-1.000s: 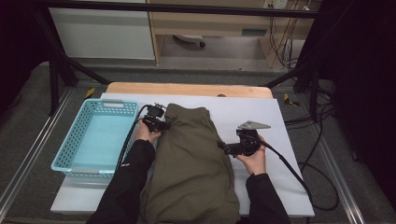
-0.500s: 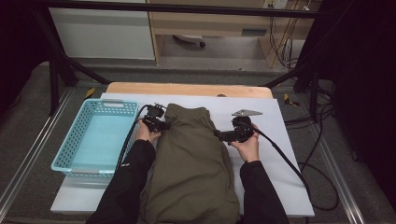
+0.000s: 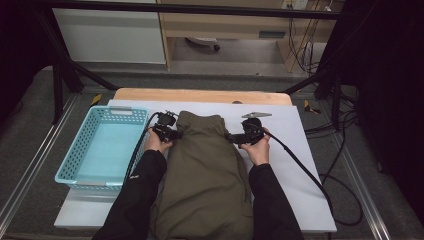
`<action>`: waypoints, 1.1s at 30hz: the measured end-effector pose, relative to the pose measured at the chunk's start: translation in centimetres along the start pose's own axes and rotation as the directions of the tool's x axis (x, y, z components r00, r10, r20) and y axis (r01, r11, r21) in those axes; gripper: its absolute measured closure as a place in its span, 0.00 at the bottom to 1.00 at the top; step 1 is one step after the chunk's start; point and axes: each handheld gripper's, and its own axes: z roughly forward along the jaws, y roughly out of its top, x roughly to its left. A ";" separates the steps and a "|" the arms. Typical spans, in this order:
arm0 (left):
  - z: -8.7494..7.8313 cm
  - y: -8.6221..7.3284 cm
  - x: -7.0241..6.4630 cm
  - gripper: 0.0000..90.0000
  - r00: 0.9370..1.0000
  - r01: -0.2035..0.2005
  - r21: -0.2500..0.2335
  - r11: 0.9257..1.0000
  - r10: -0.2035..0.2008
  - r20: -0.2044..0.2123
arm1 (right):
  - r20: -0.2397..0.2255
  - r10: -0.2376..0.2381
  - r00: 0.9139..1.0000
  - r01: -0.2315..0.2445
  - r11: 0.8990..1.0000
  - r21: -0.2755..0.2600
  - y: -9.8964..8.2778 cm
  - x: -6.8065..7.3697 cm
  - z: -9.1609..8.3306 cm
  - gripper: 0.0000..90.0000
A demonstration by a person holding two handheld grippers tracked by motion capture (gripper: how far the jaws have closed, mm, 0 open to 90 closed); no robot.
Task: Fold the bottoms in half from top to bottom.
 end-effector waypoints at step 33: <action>0.0 0.0 -0.1 0.87 1.000 -0.009 0.000 1.000 0.009 -0.007 | -0.004 -0.114 0.993 0.114 0.988 0.103 -0.8 1.1 4.3 0.58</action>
